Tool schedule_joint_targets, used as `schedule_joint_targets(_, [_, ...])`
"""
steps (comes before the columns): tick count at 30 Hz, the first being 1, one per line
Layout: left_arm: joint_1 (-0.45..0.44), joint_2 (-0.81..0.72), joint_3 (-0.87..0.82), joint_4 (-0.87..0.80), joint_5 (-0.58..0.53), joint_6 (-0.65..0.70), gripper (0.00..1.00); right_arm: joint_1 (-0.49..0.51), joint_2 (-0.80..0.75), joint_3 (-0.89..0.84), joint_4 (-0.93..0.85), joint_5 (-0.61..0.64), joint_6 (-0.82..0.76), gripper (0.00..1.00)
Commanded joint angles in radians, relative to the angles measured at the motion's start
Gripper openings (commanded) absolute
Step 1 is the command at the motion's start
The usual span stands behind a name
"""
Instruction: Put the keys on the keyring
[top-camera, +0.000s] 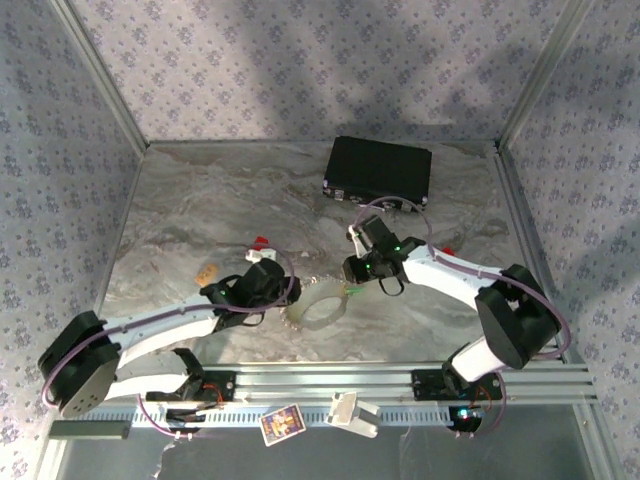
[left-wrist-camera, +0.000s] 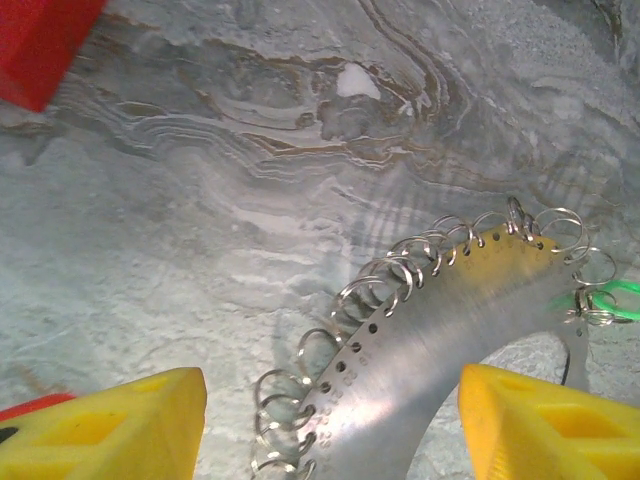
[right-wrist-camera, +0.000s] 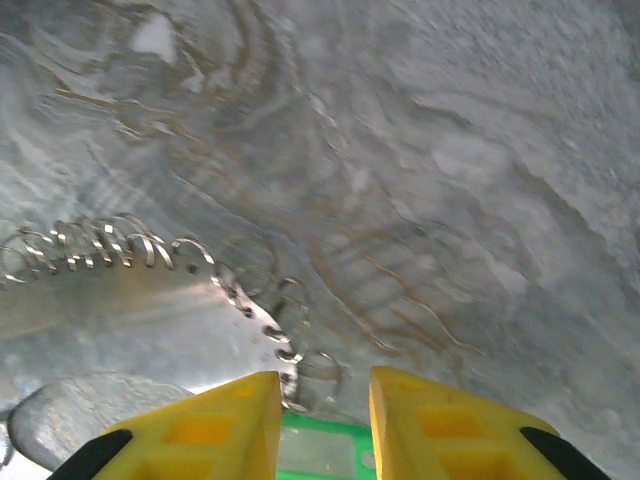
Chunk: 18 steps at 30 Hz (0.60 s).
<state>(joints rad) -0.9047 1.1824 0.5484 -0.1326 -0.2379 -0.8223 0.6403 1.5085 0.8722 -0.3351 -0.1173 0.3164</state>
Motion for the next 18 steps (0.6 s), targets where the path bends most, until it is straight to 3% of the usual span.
schedule_joint_targets(1, [-0.01, 0.034, 0.056, 0.062, -0.026, -0.025, 0.66, -0.036, 0.025, 0.006, -0.055, -0.066, 0.037, 0.29])
schedule_joint_targets(18, [-0.01, 0.062, 0.061, 0.073, -0.043, -0.025, 0.65, -0.053, 0.151, 0.011, -0.002, -0.211, 0.066, 0.3])
